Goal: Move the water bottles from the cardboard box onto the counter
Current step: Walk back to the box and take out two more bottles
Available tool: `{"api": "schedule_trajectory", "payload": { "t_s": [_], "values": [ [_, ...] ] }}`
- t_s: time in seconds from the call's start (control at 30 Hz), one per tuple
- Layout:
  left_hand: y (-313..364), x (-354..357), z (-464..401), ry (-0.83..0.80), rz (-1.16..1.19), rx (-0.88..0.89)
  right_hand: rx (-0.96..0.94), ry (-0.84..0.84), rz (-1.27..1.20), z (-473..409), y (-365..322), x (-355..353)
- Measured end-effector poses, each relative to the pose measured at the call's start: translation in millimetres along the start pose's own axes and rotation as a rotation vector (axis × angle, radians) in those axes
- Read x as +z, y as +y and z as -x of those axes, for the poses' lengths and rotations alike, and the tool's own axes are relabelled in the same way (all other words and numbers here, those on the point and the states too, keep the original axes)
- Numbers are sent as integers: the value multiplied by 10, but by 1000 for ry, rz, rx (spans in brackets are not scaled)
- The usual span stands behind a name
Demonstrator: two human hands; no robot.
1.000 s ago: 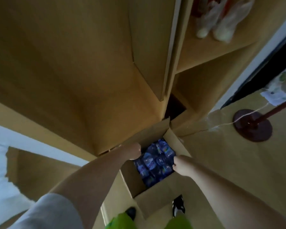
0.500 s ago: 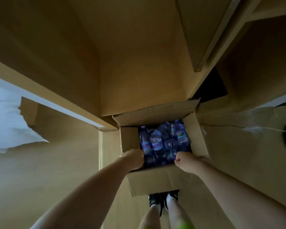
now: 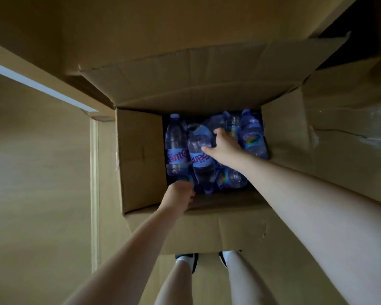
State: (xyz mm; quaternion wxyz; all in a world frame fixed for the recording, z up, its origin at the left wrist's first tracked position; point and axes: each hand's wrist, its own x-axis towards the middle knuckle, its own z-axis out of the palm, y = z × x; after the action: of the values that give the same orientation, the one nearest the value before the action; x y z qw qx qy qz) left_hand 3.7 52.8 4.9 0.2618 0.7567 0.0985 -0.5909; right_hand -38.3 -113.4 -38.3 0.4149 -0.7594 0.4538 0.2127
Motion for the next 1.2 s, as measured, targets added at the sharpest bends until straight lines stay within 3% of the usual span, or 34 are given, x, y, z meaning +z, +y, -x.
{"api": "schedule_trajectory", "payload": {
  "t_s": [0.17, 0.33, 0.53, 0.67, 0.77, 0.87, 0.93, 1.03, 1.13, 1.2],
  "values": [
    [-167, 94, -374, 86, 192, -31, -13, -134, -60, -382, 66, 552],
    [-30, 119, -402, 57, 448, -129, 18, -37, -58, -468, 153, 585],
    [124, 220, -198, 35, 572, -219, -29, 122, -63, -65, 270, 136],
    [266, 322, -41, 14, 642, -255, 267, 101, -505, 178, 324, -187],
    [415, 381, 103, -41, 771, -237, 434, -115, -1047, 510, 319, -275],
    [536, 415, 233, -216, 769, -43, 463, -343, -1396, 858, 293, -197],
    [594, 393, 303, -215, 758, 99, 422, -410, -1491, 1023, 245, -121],
    [638, 313, 365, -118, 760, 151, 355, -500, -1425, 1125, 146, -93],
    [557, 190, 322, -7, 698, 154, 233, -498, -1083, 1137, 51, -155],
    [506, 94, 315, -27, 627, 175, 123, -430, -874, 1090, -4, -160]
  ]
}}
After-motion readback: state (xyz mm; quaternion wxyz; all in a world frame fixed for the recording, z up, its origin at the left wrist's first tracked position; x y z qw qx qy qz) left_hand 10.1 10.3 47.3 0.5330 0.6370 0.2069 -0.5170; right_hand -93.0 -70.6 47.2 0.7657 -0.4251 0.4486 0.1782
